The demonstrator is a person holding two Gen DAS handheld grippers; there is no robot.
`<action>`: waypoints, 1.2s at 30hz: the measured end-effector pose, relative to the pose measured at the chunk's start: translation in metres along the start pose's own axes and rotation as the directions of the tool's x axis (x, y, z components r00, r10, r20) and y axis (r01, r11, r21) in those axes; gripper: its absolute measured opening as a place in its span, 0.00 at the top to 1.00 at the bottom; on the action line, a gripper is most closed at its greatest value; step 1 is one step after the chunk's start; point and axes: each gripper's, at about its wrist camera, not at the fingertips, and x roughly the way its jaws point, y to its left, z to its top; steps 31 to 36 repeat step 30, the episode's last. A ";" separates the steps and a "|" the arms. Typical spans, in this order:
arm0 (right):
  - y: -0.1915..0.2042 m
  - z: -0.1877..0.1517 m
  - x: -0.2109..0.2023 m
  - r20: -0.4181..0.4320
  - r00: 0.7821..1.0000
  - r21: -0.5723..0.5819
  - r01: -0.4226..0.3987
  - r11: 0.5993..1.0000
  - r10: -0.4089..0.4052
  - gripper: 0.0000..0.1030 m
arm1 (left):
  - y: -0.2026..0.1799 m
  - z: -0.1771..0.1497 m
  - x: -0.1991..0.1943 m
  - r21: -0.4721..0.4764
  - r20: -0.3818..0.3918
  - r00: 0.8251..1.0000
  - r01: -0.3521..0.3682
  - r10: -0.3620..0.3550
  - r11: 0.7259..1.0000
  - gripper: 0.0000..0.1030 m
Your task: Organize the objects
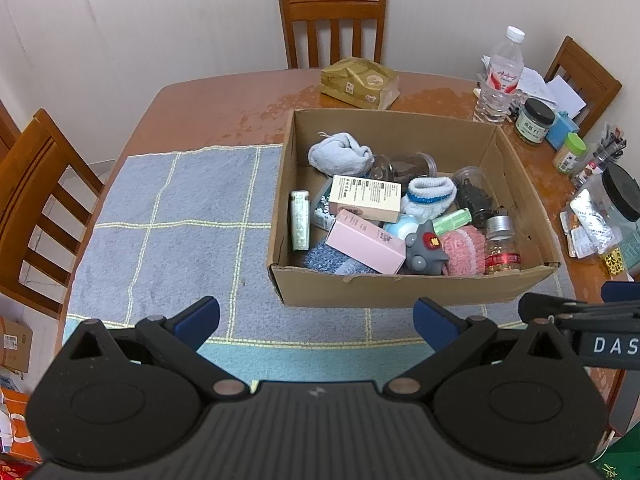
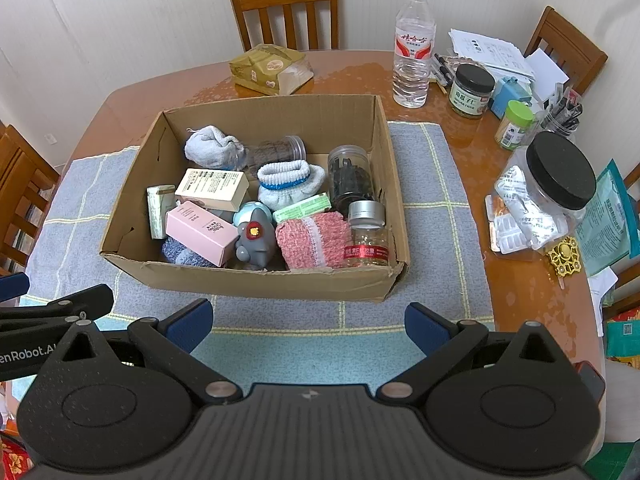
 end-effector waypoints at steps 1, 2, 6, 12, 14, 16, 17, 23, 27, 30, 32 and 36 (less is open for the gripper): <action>0.000 0.000 0.000 0.000 1.000 -0.001 -0.001 1.000 0.001 0.00 | 0.000 0.000 0.000 0.001 0.001 1.000 -0.001 0.001 1.000 0.01; 0.000 0.000 0.000 0.000 1.000 -0.002 -0.001 1.000 0.001 0.00 | 0.000 0.000 -0.001 0.002 0.001 1.000 -0.001 0.001 1.000 0.01; 0.000 0.000 0.000 0.000 1.000 0.000 -0.002 1.000 0.002 0.00 | -0.001 0.000 -0.001 0.007 0.001 1.000 -0.005 0.005 1.000 0.01; 0.000 -0.001 0.000 -0.002 1.000 0.001 -0.004 1.000 0.004 0.00 | -0.001 0.001 0.000 0.010 0.001 1.000 -0.003 0.003 1.000 0.01; 0.000 -0.001 0.000 -0.002 1.000 0.001 -0.004 1.000 0.004 0.00 | -0.001 0.001 0.001 0.009 0.001 1.000 -0.002 0.002 1.000 0.01; 0.000 -0.001 0.000 -0.002 1.000 0.001 -0.005 1.000 0.005 0.00 | -0.001 0.001 0.001 0.010 0.001 1.000 -0.003 0.003 1.000 0.01; 0.000 -0.001 0.000 -0.002 1.000 0.000 -0.005 1.000 0.005 0.00 | -0.001 0.001 0.001 0.010 0.001 1.000 -0.004 0.004 1.000 0.01; 0.000 0.000 0.001 -0.001 1.000 -0.001 -0.003 1.000 0.003 0.00 | -0.001 0.002 0.001 0.010 0.000 1.000 -0.003 0.003 1.000 0.01; 0.002 0.001 0.002 0.000 1.000 0.000 -0.002 1.000 0.002 0.00 | -0.001 0.002 0.000 0.010 0.000 1.000 -0.003 0.003 1.000 0.01; 0.002 0.001 0.001 0.000 1.000 0.001 0.000 1.000 0.000 0.00 | -0.001 0.002 0.001 0.011 0.000 1.000 -0.003 0.003 1.000 0.01; 0.002 0.001 0.001 0.000 1.000 0.001 0.000 1.000 0.000 0.00 | -0.001 0.002 0.001 0.011 0.000 1.000 -0.003 0.003 1.000 0.01; 0.002 0.001 0.001 0.000 1.000 0.001 0.000 1.000 0.000 0.00 | -0.001 0.002 0.001 0.011 0.000 1.000 -0.003 0.003 1.000 0.01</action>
